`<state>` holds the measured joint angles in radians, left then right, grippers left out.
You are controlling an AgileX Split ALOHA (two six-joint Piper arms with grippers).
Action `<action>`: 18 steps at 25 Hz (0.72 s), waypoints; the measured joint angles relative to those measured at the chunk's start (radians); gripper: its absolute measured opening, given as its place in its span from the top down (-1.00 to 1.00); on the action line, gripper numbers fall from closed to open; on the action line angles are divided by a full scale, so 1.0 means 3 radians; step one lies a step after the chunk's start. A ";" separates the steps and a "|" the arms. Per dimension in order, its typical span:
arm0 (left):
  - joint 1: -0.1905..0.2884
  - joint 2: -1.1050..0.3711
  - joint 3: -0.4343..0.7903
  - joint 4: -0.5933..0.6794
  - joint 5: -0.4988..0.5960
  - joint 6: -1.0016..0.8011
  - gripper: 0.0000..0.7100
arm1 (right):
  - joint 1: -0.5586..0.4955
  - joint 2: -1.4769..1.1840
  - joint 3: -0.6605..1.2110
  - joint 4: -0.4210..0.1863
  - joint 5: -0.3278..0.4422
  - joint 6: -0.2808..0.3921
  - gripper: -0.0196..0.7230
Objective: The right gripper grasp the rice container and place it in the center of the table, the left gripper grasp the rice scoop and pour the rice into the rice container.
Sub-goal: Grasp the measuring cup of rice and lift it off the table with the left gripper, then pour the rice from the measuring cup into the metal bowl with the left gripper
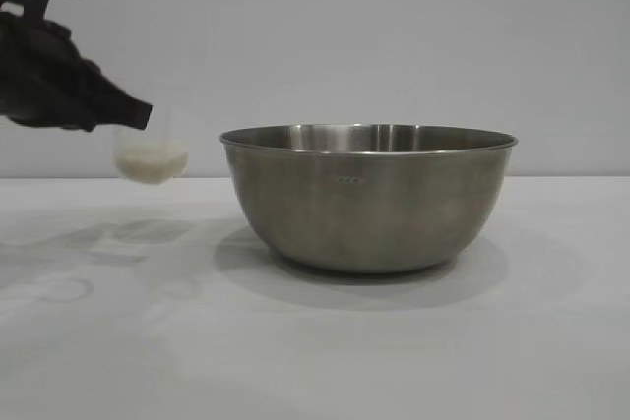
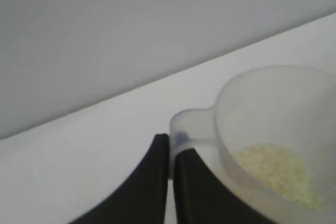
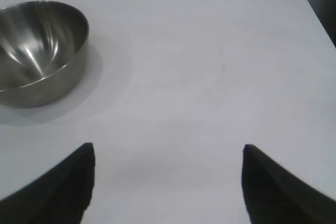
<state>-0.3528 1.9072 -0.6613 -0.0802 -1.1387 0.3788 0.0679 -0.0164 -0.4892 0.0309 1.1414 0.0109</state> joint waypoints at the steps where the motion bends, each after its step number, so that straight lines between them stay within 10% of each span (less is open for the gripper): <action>1: 0.0000 -0.0008 -0.0035 0.0069 0.0000 0.0010 1.00 | 0.0000 0.0000 0.0000 0.0000 0.0000 0.0000 -0.49; 18: 0.0000 -0.0069 -0.0645 0.1488 0.0008 0.0259 1.00 | 0.0000 0.0000 0.0000 0.0000 0.0000 0.0000 -0.49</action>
<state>-0.3528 1.8865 -0.8548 0.3661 -1.1364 0.4565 0.0679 -0.0164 -0.4892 0.0309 1.1414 0.0109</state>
